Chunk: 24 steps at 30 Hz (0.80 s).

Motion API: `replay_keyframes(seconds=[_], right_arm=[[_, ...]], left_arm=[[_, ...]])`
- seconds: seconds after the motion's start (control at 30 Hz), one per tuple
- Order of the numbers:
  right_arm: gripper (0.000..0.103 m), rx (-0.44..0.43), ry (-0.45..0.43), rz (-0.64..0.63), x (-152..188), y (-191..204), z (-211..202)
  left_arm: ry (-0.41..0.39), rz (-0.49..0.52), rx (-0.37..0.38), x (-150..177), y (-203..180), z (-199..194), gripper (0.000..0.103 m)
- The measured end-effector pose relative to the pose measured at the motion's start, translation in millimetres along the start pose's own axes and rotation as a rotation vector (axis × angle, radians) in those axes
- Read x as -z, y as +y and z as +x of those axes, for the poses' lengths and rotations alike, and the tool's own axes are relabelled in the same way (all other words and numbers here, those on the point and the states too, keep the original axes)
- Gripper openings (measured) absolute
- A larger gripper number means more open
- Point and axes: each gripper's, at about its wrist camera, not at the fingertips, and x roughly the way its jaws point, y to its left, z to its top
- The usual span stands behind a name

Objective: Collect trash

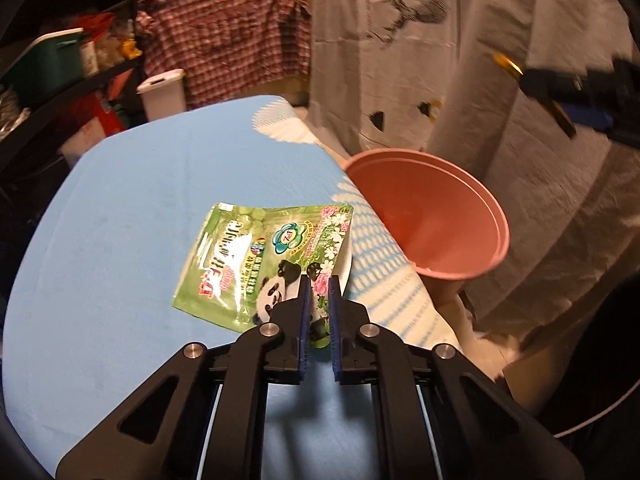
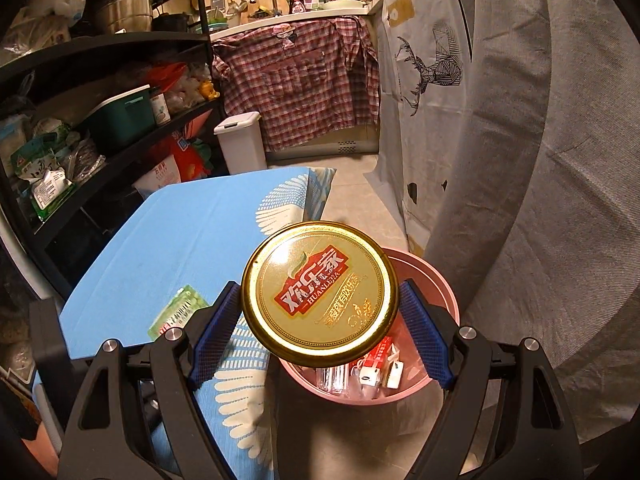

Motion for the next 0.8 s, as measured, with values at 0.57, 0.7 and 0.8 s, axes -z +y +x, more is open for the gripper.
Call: replay_keyframes(seconds=[0.57,0.7,0.8], right_arm=[[0.079,0.034,-0.028,0.049,-1,-8,-4],[0.079,0.049,-0.047,0.06,-4,-13,-8],[0.079,0.06,-0.061,0.073,-5,-17,-12]], left_arm=[[-0.091,-0.09,0.007,-43,15,-28,0.001],[-0.101,-0.099,0.025,-51,14,-33,0.0],[-0.107,-0.106,0.045,-57,13,-36,0.0]])
